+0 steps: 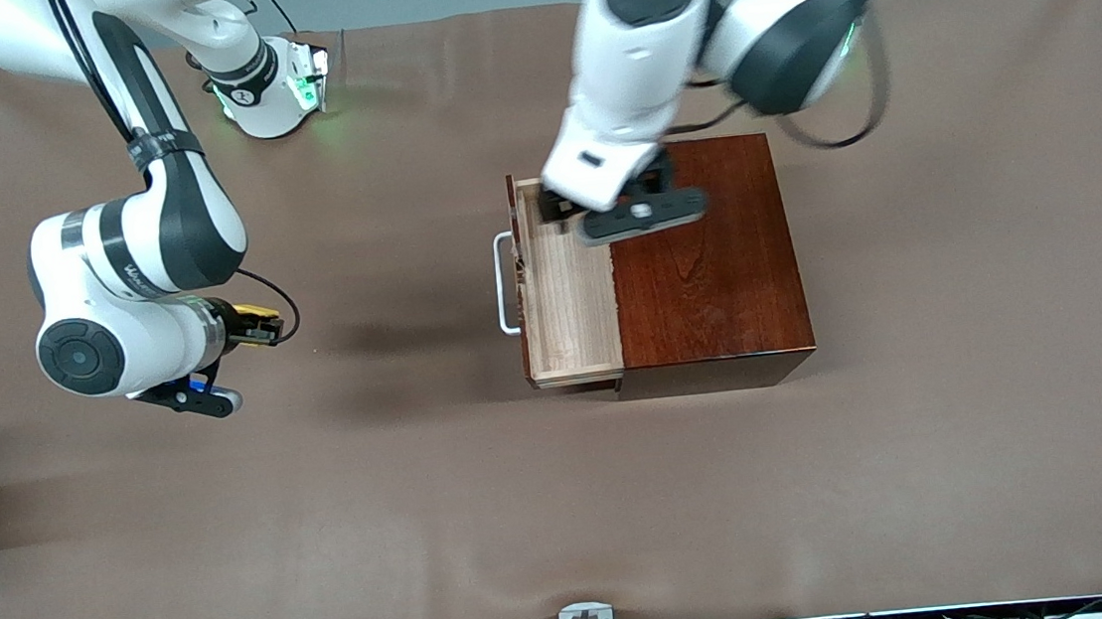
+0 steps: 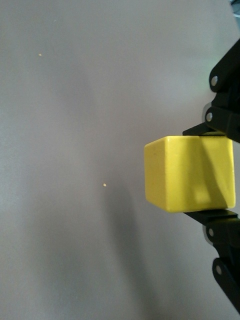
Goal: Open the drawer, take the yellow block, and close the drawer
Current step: 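Carry the cube away with the right gripper while the left gripper returns, then set the cube down with the right gripper while the left gripper reaches the drawer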
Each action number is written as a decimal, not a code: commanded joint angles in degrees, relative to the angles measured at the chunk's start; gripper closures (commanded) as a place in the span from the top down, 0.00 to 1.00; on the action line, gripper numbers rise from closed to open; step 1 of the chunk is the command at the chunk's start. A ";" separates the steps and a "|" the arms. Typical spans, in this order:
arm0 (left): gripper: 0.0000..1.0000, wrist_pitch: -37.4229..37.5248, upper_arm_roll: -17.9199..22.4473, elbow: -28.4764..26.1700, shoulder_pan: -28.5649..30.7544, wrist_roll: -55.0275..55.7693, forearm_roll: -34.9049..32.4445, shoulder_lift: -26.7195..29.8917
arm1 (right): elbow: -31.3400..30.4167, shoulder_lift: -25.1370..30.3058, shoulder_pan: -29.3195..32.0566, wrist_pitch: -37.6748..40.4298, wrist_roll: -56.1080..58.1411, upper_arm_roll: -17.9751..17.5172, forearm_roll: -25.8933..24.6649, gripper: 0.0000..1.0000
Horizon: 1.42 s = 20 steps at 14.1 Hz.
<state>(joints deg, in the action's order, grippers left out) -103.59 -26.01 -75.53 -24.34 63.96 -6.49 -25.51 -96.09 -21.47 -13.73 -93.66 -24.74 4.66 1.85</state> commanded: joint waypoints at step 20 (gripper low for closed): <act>1.00 -27.28 27.94 10.84 -32.97 54.16 -1.60 -23.62 | -32.93 0.56 14.96 -51.79 12.70 -0.88 -16.97 0.00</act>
<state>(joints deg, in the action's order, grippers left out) -130.01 1.04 -66.88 -56.92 114.11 -6.88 -47.71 -127.56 -20.24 0.34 -142.93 -11.88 4.77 -13.72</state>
